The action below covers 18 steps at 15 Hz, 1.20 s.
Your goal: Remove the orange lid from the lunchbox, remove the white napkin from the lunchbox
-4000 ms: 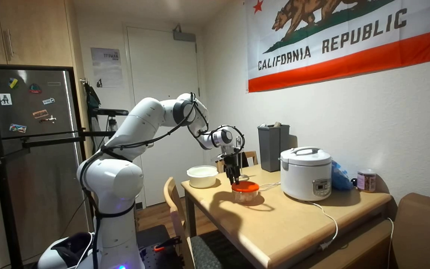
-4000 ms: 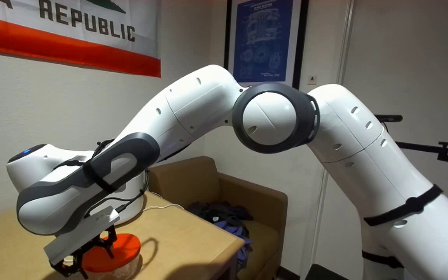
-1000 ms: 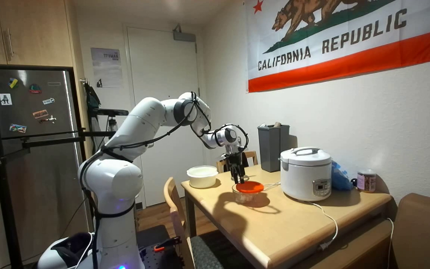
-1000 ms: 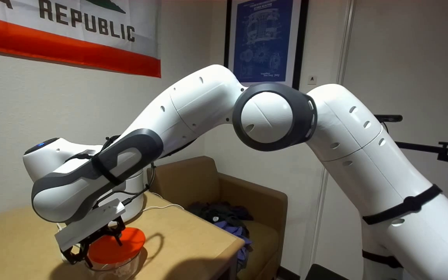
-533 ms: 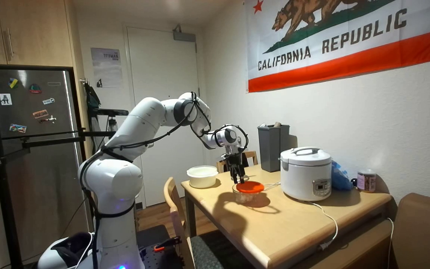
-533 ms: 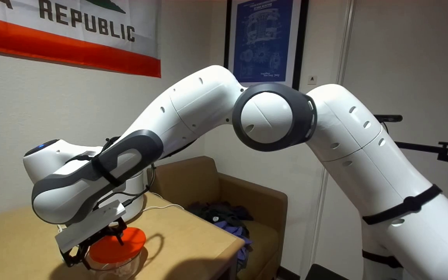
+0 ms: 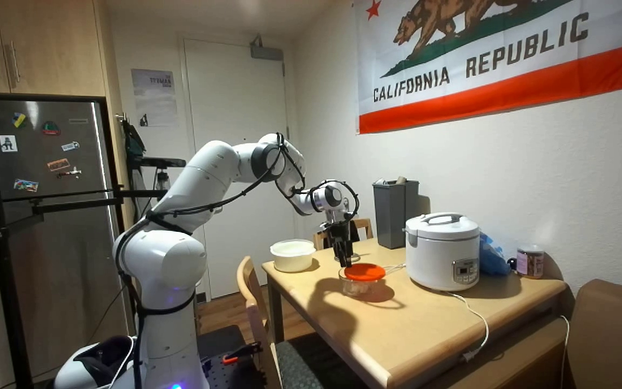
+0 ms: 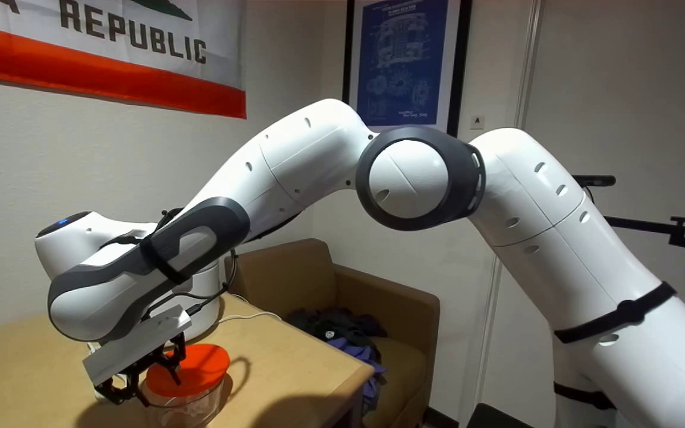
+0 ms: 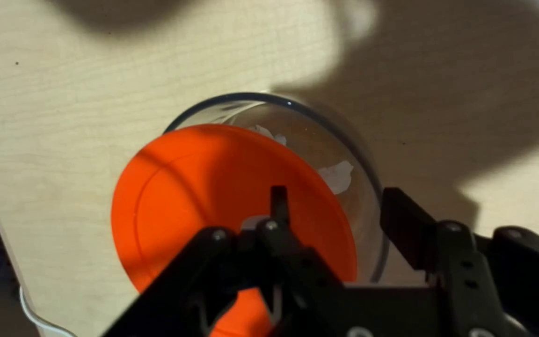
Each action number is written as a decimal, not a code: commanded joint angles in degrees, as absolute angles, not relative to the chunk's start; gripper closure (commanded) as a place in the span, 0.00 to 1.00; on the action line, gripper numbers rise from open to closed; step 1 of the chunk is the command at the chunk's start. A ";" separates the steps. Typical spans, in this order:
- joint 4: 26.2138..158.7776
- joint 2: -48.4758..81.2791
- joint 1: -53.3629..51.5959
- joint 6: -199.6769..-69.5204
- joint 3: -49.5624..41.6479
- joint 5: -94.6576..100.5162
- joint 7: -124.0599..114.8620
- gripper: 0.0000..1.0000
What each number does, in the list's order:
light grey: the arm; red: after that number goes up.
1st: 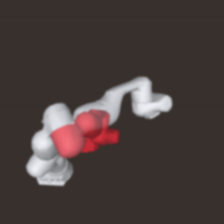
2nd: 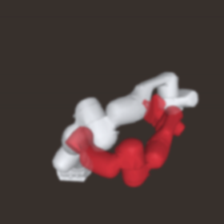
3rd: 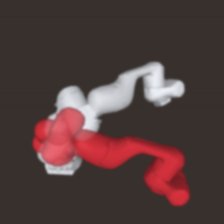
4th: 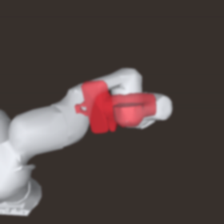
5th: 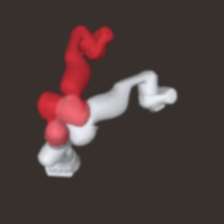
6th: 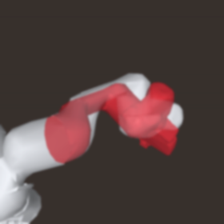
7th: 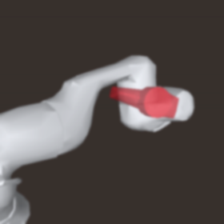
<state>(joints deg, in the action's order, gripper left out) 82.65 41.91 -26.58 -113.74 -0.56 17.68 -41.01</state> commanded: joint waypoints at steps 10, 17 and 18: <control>88.36 37.10 -25.16 -116.49 -0.09 17.12 -44.33 0.49; 90.61 36.74 -23.18 -117.92 -0.34 16.72 -44.40 0.24; 90.76 36.74 -23.01 -117.96 -0.34 16.69 -44.42 0.24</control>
<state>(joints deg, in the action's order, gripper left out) 87.04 39.46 -23.71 -116.34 -0.57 17.50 -43.11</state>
